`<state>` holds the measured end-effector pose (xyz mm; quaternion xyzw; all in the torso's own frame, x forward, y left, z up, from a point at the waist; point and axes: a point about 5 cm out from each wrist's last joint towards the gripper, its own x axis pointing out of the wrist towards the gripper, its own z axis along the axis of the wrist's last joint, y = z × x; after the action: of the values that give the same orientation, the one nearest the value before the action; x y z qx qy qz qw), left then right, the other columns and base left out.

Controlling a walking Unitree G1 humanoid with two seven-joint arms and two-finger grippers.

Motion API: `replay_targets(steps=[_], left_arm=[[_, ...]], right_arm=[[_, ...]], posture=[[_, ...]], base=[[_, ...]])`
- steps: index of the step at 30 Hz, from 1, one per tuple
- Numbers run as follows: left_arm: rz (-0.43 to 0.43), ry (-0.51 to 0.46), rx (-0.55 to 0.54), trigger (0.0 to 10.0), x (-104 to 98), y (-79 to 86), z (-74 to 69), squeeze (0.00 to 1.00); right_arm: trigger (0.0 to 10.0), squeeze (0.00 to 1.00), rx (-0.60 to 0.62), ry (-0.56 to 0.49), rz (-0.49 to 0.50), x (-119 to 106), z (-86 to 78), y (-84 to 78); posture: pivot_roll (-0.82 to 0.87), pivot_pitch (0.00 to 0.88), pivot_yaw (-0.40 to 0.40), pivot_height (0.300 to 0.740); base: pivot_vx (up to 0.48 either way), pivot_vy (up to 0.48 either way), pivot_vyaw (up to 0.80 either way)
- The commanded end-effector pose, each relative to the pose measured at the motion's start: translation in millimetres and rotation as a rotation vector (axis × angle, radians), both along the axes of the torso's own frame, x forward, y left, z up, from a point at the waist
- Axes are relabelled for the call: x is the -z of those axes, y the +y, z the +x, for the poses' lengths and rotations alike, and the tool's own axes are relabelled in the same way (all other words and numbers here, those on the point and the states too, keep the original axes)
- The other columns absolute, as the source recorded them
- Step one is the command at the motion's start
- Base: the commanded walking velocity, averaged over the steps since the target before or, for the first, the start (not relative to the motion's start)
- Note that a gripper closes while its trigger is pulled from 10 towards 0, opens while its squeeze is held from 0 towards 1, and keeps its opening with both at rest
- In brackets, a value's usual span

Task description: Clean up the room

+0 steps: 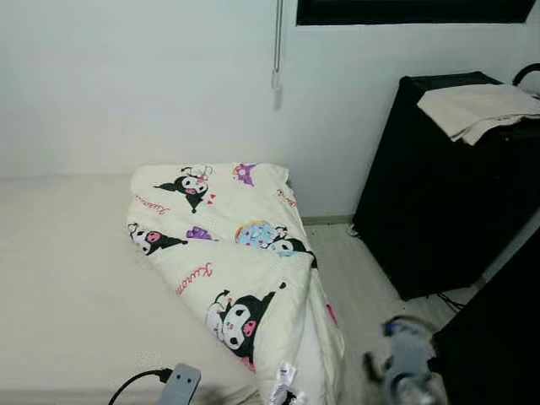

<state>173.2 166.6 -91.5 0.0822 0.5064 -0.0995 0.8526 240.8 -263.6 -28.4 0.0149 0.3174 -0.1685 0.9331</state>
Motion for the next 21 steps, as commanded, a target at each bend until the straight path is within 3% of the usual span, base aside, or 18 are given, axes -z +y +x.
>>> replay_targets(steps=[1,11,21], left_arm=[[-0.01,-0.018,-0.029,10.0,-1.5,1.7,2.9,0.0],[-0.022,-0.027,-0.038,10.0,-2.6,0.6,5.3,0.0],[-0.008,-0.023,-0.031,10.0,-2.1,3.6,3.8,0.0]], right_arm=[[10.0,0.0,0.046,-0.044,0.03,-3.0,1.5,-3.0],[10.0,0.0,0.106,-0.214,0.161,-19.7,14.6,-11.8],[10.0,0.0,-0.031,-0.367,0.329,-34.0,35.4,10.2]], posture=[[-0.04,0.0,-0.014,0.697],[-0.03,0.0,-0.012,0.667],[-0.03,0.0,-0.008,0.632]], base=[[0.0,0.0,0.0],[0.0,0.0,0.0],[0.0,0.0,0.0]])
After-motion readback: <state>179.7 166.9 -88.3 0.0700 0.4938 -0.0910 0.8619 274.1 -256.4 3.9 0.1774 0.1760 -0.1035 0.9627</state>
